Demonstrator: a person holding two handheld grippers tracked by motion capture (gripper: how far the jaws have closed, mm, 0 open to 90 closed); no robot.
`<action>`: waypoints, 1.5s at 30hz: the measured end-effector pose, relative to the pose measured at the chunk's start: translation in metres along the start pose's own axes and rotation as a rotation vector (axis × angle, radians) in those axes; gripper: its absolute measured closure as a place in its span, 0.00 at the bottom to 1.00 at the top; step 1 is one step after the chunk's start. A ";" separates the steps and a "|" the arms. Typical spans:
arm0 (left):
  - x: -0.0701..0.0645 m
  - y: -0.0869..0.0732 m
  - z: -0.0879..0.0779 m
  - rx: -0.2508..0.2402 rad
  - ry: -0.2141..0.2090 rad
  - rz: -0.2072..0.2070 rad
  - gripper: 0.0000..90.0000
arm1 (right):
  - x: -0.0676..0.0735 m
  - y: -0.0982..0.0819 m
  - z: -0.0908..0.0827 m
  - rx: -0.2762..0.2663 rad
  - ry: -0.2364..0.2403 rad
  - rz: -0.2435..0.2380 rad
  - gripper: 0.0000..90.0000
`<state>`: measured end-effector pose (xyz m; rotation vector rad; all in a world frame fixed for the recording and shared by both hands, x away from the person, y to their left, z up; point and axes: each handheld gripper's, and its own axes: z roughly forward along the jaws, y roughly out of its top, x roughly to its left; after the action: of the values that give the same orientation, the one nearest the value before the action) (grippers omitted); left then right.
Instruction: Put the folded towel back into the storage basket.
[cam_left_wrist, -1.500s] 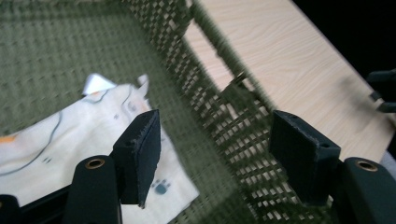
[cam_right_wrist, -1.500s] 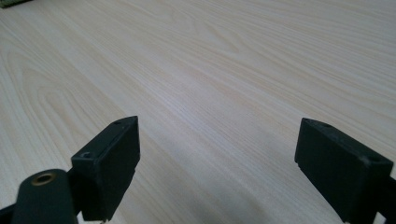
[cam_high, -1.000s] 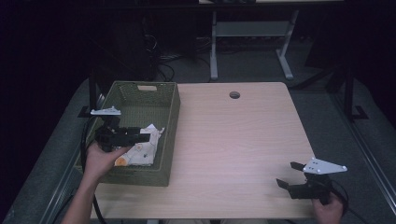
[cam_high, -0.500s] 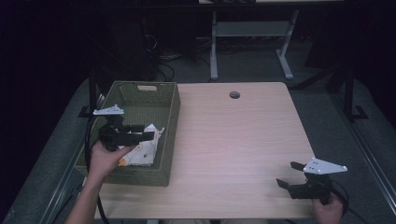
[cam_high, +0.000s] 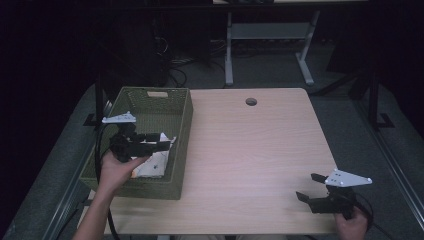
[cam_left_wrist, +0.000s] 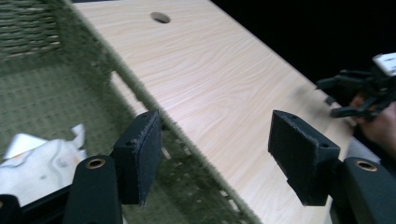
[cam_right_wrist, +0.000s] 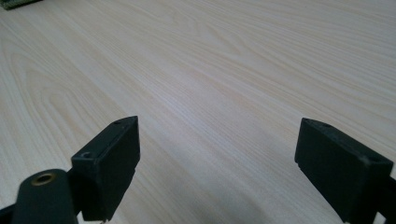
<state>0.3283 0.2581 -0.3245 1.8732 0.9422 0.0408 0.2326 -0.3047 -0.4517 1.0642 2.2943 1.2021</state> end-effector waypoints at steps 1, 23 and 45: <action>0.000 0.000 0.000 -0.008 -0.016 -0.008 0.39 | 0.000 0.000 0.000 0.001 0.001 0.001 0.15; -0.028 0.003 0.029 0.016 -0.179 0.016 0.40 | 0.002 0.000 -0.001 -0.002 0.000 -0.003 0.15; -0.079 0.007 0.090 0.082 -0.256 0.101 0.39 | 0.002 0.000 -0.005 -0.018 0.002 -0.001 0.15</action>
<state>0.3148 0.1389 -0.3356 1.9456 0.6825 -0.1762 0.2288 -0.3058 -0.4489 1.0553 2.2804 1.2217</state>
